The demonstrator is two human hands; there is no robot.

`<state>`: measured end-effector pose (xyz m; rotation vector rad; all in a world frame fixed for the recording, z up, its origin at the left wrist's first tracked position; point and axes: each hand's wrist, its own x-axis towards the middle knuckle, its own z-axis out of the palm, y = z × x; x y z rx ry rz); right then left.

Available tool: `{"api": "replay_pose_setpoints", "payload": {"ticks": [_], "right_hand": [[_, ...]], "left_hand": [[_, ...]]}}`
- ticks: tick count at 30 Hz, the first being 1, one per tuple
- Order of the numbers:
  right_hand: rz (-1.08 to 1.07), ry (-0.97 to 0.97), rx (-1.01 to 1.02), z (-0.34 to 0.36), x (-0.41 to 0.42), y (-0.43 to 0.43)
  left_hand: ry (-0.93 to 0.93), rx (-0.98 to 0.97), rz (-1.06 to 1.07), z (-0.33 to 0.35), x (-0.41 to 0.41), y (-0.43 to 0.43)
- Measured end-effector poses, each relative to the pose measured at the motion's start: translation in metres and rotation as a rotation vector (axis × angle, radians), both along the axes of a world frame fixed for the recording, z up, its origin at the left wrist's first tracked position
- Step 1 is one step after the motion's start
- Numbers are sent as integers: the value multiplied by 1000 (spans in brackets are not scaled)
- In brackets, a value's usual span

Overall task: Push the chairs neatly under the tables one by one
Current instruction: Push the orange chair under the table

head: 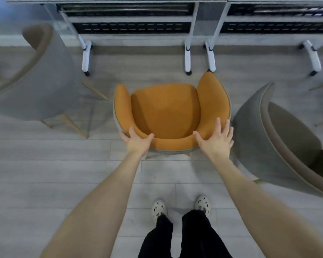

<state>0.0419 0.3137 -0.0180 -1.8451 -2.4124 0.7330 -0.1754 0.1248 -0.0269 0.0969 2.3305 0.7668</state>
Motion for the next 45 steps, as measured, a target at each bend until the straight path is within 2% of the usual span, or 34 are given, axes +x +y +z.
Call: {"api": "replay_pose_setpoints", "payload": {"ticks": [2, 4, 8, 18, 45], "right_hand": [[-127, 4, -157, -7, -8, 6], [-249, 80, -263, -12, -20, 12], [-411, 130, -286, -9, -33, 28], [-493, 139, -192, -7, -89, 82], [-532, 187, -177, -6, -312, 395]], "left_hand": [[-29, -72, 30, -8, 4, 15], [22, -132, 60, -14, 9, 27], [97, -205, 118, -20, 10, 44], [146, -193, 44, -14, -53, 116], [177, -211, 8, -8, -282, 440]]}}
